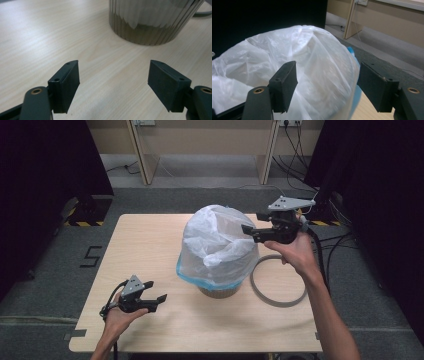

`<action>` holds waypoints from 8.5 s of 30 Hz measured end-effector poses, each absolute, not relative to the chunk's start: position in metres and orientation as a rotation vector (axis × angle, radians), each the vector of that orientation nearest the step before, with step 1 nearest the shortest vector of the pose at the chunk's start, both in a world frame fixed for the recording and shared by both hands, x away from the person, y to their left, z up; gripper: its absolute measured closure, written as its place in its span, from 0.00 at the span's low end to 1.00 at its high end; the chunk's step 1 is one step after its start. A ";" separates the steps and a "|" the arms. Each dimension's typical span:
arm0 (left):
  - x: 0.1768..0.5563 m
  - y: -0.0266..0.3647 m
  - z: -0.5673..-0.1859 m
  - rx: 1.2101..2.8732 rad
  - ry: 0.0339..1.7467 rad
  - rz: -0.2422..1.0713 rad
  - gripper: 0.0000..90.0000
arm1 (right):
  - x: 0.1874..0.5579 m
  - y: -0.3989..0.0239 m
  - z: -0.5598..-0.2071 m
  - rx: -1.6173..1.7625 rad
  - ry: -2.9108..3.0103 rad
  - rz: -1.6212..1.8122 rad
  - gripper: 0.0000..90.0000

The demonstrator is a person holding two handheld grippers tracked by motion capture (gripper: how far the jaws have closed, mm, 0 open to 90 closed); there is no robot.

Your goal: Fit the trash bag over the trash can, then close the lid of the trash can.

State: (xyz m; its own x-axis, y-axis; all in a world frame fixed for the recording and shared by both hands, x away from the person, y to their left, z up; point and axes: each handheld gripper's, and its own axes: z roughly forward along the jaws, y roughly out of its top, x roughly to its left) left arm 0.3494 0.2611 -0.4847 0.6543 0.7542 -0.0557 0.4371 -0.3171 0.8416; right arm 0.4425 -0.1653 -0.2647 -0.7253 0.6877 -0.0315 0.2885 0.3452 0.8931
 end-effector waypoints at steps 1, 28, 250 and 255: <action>0.349 0.262 -0.487 1.962 0.940 0.438 0.28 | 0.444 -0.161 -0.263 0.851 2.221 1.348 0.35; 0.353 0.266 -0.523 2.098 1.009 0.428 0.23 | 0.498 -0.056 -0.272 0.805 2.422 1.188 0.35; 0.354 0.265 -0.523 2.114 0.993 0.422 0.19 | 0.424 -0.377 -0.509 1.780 1.931 1.010 0.73; 0.353 0.265 -0.523 2.114 0.994 0.421 0.19 | 0.421 -0.385 -0.510 1.802 1.921 1.059 0.82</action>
State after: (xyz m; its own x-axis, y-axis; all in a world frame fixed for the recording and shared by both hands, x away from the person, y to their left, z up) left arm 0.3535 0.2648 -0.5235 0.6445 0.7644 -0.0191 0.5178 -0.4179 0.7465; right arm 0.4209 -0.3853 -0.5095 -0.1669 0.9509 0.2607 0.7279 -0.0595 0.6830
